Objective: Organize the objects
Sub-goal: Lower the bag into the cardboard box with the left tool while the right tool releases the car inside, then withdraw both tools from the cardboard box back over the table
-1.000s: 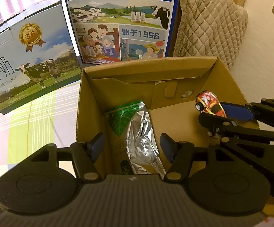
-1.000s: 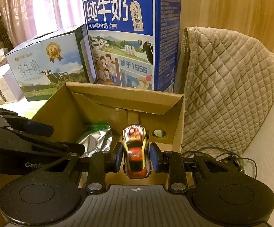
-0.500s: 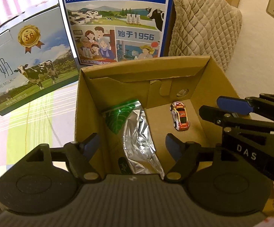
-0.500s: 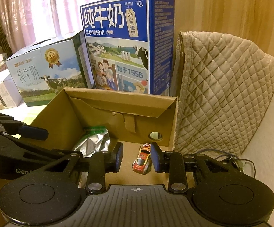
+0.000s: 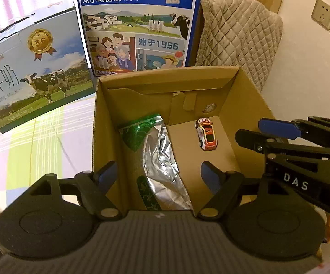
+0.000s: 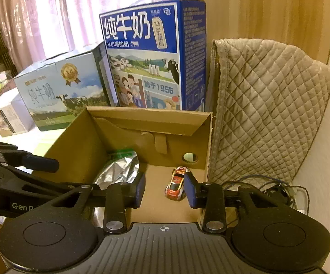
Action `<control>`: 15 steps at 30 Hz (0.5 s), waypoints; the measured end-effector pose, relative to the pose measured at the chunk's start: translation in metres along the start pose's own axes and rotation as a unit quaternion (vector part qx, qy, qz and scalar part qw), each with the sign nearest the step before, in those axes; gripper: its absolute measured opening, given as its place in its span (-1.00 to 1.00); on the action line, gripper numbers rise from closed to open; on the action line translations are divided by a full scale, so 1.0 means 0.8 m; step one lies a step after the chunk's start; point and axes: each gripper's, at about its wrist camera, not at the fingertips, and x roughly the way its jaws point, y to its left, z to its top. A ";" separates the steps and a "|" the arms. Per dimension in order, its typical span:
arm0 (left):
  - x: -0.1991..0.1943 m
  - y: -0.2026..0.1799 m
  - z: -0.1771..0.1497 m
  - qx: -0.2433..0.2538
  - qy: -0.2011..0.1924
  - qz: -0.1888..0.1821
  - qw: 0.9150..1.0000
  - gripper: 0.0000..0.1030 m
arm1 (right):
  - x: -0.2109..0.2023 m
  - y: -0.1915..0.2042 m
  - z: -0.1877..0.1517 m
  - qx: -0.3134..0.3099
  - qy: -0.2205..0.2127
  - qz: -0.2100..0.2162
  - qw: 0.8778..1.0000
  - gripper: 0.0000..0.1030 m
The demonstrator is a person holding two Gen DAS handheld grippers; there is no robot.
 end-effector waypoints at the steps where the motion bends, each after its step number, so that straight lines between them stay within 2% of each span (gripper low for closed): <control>1: -0.004 0.000 -0.001 -0.001 -0.001 -0.002 1.000 0.50 | -0.005 0.001 -0.001 0.002 -0.002 0.001 1.000 -0.31; 8: -0.043 0.000 -0.016 -0.006 -0.020 -0.018 1.000 0.52 | -0.045 0.010 -0.007 0.009 -0.023 0.010 1.000 -0.24; 15: -0.092 0.003 -0.043 -0.005 -0.043 -0.033 0.999 0.55 | -0.098 0.026 -0.024 0.018 -0.048 0.024 0.998 -0.04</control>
